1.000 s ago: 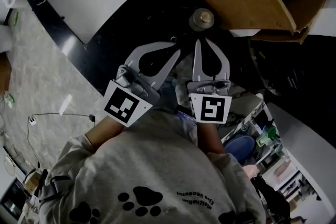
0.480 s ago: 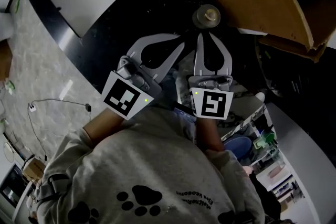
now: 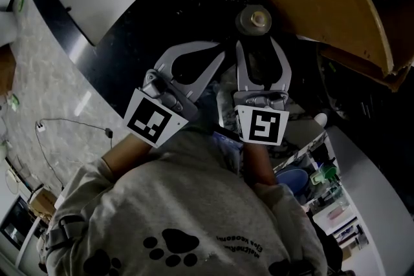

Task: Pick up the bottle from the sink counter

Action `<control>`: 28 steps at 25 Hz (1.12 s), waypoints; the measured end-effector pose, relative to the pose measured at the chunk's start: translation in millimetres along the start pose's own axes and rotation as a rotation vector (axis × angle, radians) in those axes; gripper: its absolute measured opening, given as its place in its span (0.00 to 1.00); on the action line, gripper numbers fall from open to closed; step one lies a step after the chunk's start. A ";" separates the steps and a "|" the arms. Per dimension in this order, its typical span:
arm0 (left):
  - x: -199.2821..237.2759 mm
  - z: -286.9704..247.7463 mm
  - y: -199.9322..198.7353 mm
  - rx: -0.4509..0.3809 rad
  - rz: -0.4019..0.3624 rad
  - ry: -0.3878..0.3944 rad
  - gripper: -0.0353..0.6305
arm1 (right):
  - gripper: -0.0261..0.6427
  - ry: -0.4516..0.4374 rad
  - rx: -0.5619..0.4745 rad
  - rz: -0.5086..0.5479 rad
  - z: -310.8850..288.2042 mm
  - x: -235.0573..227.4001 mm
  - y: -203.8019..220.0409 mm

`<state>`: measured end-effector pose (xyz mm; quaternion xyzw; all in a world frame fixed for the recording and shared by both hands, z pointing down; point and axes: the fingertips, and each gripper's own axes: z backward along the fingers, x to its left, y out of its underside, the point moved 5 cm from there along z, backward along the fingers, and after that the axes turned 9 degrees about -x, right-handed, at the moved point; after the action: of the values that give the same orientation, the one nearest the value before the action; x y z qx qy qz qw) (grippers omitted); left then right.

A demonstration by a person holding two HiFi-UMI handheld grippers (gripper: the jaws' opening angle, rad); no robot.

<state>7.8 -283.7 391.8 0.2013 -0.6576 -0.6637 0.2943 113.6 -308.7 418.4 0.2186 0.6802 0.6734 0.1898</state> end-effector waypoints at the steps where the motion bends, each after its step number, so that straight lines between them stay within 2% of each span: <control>1: -0.1 -0.4 0.5 0.001 0.001 -0.002 0.06 | 0.33 0.002 0.008 -0.002 -0.6 -0.8 2.5; 5: -0.3 -1.2 2.9 0.014 -0.003 -0.011 0.06 | 0.41 0.012 0.052 -0.022 -5.3 -6.7 14.3; 15: 3.4 -0.5 8.0 0.049 -0.003 -0.060 0.06 | 0.59 -0.028 0.183 -0.069 -21.7 -18.5 52.4; 28: 10.5 -0.7 11.5 0.072 0.000 -0.097 0.06 | 0.61 -0.059 0.224 -0.018 -45.7 -24.9 61.9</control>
<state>1.9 -290.6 404.4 0.1792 -0.6947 -0.6484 0.2545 111.7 -360.8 480.3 0.2522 0.7472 0.5847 0.1903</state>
